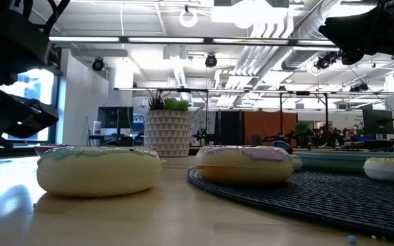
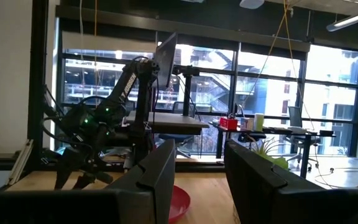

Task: Pick & Place donuts
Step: Put the bottom small pink donut on the pink plate

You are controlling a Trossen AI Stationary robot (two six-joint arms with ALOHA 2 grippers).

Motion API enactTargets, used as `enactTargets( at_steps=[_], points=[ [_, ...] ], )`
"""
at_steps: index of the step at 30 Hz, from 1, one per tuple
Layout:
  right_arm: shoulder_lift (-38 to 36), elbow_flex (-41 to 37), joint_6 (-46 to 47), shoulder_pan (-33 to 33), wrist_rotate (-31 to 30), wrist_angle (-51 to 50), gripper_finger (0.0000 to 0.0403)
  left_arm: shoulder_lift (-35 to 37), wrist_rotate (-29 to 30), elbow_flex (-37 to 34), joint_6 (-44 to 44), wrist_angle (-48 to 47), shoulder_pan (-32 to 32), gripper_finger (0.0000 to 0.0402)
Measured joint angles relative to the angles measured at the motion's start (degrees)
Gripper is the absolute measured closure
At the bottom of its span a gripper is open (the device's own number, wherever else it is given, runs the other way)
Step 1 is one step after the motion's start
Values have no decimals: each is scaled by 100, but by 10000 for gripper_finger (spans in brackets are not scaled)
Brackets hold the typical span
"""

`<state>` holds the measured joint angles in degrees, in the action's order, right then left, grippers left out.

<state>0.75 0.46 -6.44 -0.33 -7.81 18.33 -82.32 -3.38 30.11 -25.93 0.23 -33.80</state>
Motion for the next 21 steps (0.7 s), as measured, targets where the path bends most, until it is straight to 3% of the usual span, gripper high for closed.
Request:
enactTargets(
  at_steps=[9, 15, 21],
  points=[
    [0, -1, -2, 1, -20, 98, 274, 173, 140, -7, 9, -76, 250, 389],
    [-2, 1, 4, 0, -22, 399, 274, 902, 49, 3, 128, -591, 1021, 388],
    [2, -1, -2, 1, -28, 406, 274, 1523, 699, 560, 627, -2620, 2413, 386]
  ],
)
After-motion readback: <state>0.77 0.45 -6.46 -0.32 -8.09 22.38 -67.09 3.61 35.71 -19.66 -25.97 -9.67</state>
